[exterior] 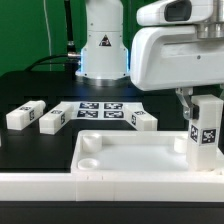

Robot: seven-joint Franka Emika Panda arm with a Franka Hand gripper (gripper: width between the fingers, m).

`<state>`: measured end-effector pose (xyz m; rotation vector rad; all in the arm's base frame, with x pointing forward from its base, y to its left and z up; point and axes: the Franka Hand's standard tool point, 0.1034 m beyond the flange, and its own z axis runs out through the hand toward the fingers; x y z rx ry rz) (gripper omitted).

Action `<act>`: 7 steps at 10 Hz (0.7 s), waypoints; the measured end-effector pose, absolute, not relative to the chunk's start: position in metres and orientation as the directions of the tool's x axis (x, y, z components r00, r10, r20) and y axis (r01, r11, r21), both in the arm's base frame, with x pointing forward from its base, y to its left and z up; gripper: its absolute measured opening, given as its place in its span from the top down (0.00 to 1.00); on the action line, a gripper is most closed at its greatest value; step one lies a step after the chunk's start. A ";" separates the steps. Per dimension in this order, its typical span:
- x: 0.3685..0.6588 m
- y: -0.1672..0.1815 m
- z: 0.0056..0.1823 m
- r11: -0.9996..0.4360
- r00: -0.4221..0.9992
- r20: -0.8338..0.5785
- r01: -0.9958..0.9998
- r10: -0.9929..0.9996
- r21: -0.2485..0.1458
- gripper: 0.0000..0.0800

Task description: Assemble desk

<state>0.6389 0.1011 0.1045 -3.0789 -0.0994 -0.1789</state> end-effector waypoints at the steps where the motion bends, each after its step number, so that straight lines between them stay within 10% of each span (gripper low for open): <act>1: 0.639 0.101 0.104 -0.998 0.993 0.113 -0.024 -0.031 -0.062 0.64; 7: 0.638 0.098 0.104 -0.809 0.808 0.069 -0.575 -0.585 -0.124 0.64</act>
Offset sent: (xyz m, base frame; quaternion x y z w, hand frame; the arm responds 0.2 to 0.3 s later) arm -0.0116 0.0008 -0.0045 0.0116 -0.0043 0.2739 0.9617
